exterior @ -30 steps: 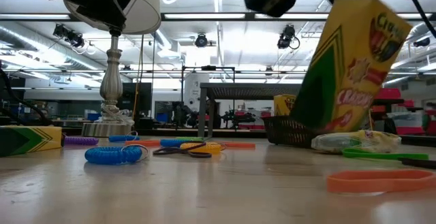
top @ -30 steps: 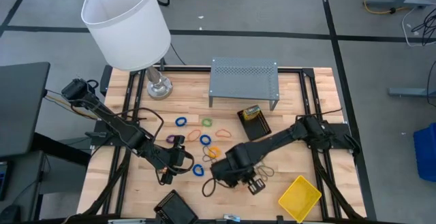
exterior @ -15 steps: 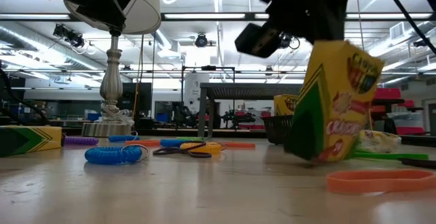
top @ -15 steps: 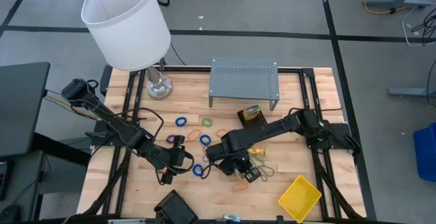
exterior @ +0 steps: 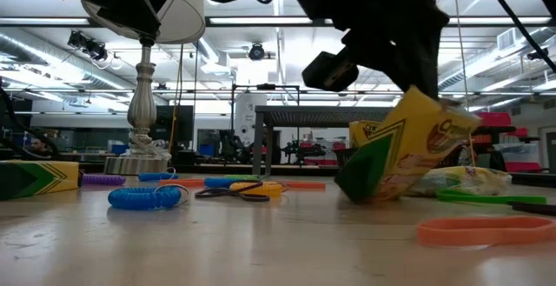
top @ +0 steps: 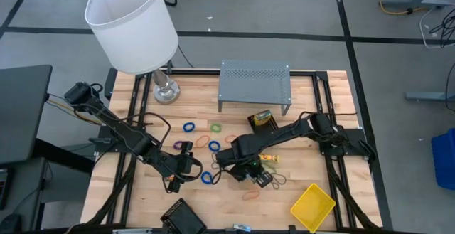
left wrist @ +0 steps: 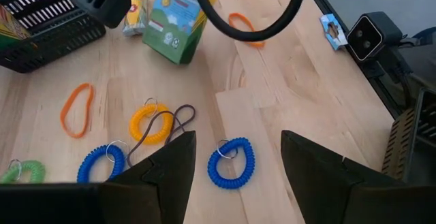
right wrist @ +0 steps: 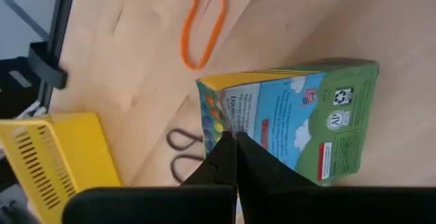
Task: Pick & Place Office Desk Supplies
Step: Put the yellow crayon box into the top black bin
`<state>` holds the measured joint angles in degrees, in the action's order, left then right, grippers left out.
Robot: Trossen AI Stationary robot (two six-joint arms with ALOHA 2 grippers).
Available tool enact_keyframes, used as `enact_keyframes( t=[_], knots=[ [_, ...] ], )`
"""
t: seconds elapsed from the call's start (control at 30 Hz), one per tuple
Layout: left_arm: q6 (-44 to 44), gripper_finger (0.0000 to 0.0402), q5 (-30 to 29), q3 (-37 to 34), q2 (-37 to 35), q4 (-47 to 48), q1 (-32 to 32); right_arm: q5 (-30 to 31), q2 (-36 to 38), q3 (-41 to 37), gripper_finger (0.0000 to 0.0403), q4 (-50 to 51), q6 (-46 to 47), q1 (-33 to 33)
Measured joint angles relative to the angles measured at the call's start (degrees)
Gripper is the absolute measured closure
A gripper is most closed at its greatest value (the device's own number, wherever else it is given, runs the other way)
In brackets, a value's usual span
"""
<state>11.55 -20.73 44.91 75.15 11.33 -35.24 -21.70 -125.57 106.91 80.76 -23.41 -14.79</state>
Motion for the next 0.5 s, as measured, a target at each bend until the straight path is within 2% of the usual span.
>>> enact_keyframes(
  t=[0.3, 0.5],
  knots=[
    [0.35, 0.0182, 0.22, 0.0, -0.02, 0.0, 0.02, -7.06, 0.01, 0.04, 0.0403, 5.22, -0.03, 1.69],
    [0.44, 0.0182, 0.22, 0.0, 0.0, -0.15, 0.02, -4.29, 1.65, 1.01, 0.0403, 9.4, 0.8, 3.05]
  ],
)
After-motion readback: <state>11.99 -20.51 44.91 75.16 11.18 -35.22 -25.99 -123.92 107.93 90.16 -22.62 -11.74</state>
